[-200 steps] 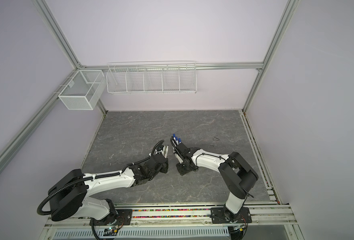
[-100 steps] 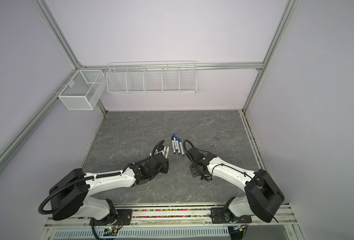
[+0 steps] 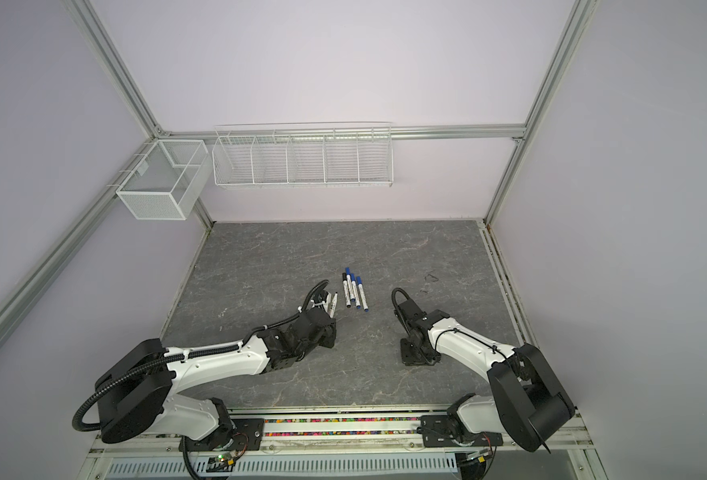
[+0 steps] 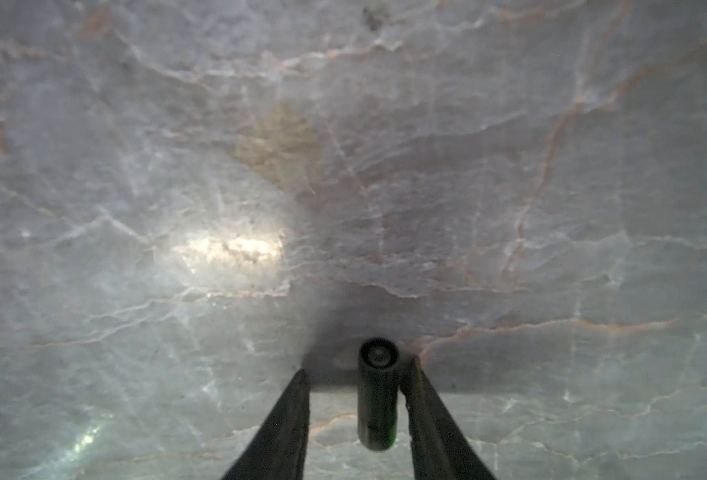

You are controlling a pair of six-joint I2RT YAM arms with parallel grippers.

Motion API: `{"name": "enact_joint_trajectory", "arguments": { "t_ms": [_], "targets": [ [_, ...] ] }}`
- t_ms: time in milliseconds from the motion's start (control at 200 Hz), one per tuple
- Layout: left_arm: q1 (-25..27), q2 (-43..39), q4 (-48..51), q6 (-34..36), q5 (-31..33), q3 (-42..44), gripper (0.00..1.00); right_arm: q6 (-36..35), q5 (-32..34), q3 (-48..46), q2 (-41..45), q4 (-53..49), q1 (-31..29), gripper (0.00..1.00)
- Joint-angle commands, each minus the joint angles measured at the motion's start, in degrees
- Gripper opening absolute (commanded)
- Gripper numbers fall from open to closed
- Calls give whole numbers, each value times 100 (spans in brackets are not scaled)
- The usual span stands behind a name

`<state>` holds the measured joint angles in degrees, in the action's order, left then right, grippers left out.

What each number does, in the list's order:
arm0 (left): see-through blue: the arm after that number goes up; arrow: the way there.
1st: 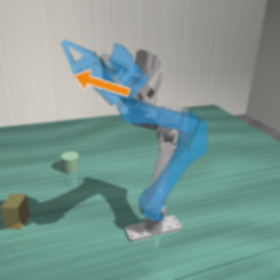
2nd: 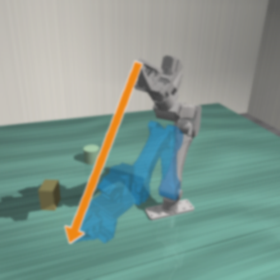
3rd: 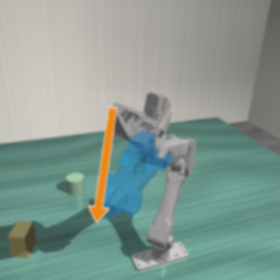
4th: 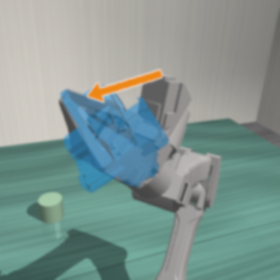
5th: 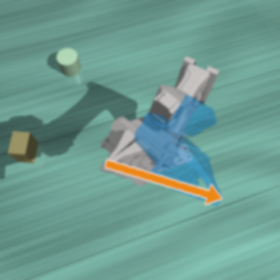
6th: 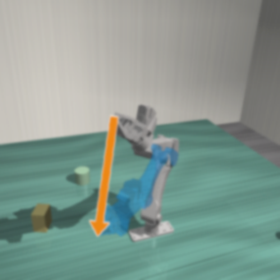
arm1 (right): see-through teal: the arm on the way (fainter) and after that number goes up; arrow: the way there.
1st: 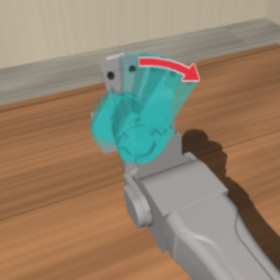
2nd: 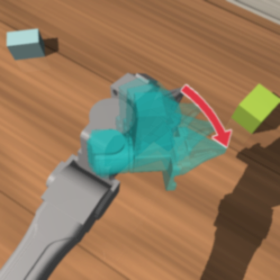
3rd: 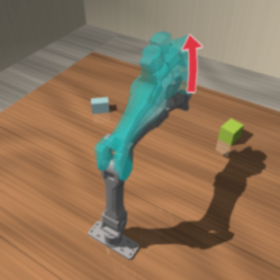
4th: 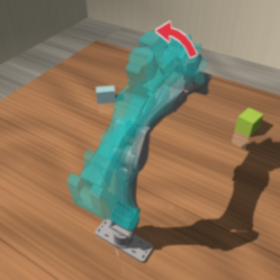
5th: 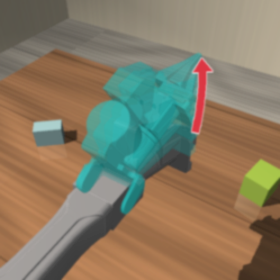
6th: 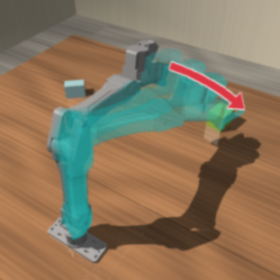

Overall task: Insert the pens into the pen caps
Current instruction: 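Close the right gripper on the black cap, then lift the black cap and carry it above the upright marker tip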

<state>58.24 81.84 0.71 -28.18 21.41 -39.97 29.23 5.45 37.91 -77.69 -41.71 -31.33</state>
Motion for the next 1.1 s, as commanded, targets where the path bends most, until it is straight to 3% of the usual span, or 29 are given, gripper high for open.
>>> {"name": "enact_joint_trajectory", "arguments": {
  "t_ms": [0, 175, 370, 570, 800, 1095],
  "targets": [
    [-14, -82, -27, 1, 48, 24, 0, 21, -267, -78, -285, 294, -4, 35],
    [-14, -23, -66, 44, 6, -28, 0, -3, -32, 47, -494, 344, 2, 23],
    [-14, 6, -102, 147, -187, -82, 0, -234, -264, 241, -500, 699, 0, 7],
    [-6, -61, -455, 497, -745, 43, 0, -504, -433, 829, 115, 1237, -1, 7],
    [-5, -534, -1703, 1117, -1950, 744, 0, -320, -1299, 1380, 743, 2803, -9, 7],
    [-5, -819, -2264, 1229, -2263, 1088, 0, 214, -2297, 1656, 468, 3820, -142, 7]
  ]
}}
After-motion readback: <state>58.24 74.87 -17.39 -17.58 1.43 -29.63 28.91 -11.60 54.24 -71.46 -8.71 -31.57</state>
